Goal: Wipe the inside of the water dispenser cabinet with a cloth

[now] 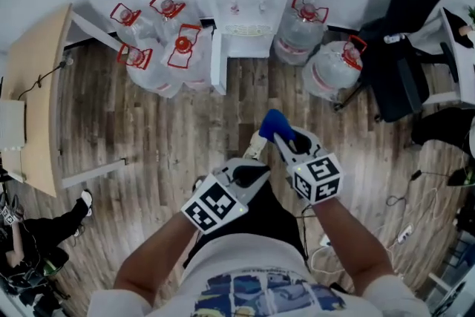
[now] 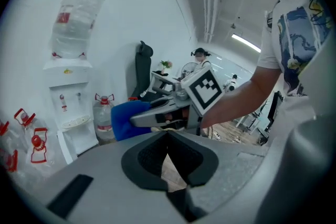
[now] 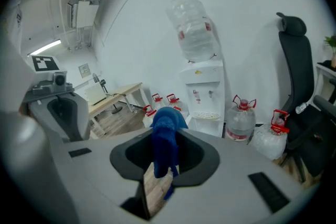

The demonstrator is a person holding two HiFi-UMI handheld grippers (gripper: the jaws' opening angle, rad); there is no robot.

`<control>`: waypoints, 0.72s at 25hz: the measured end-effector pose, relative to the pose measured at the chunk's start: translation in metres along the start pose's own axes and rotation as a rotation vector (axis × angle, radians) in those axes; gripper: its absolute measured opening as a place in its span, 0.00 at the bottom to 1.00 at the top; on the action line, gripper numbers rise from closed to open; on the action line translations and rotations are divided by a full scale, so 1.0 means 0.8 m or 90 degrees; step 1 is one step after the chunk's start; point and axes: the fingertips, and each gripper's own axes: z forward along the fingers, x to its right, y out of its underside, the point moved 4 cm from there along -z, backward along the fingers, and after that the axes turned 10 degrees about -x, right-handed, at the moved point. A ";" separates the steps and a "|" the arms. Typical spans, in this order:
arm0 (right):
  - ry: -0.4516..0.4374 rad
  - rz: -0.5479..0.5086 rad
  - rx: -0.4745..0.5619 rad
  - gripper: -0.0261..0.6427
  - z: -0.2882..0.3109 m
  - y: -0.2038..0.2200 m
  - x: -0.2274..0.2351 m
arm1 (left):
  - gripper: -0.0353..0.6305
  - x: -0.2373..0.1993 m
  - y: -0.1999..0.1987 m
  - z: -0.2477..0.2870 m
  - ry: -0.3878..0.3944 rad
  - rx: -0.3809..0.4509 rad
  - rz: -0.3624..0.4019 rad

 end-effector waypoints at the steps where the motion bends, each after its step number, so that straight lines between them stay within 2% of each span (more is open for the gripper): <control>1: 0.000 0.006 -0.002 0.17 0.022 -0.009 0.018 | 0.06 -0.018 -0.008 0.009 0.012 -0.006 0.008; 5: 0.005 0.006 -0.008 0.17 0.121 -0.045 0.088 | 0.06 -0.105 -0.031 0.050 0.047 -0.023 0.039; 10: 0.021 -0.003 -0.007 0.17 0.244 -0.057 0.156 | 0.06 -0.205 -0.022 0.109 0.088 -0.019 0.059; 13: 0.031 0.002 -0.012 0.17 0.323 -0.040 0.196 | 0.06 -0.260 0.000 0.149 0.104 -0.017 0.069; 18: 0.069 0.016 -0.023 0.17 0.464 0.019 0.268 | 0.06 -0.329 0.063 0.226 0.156 -0.019 0.105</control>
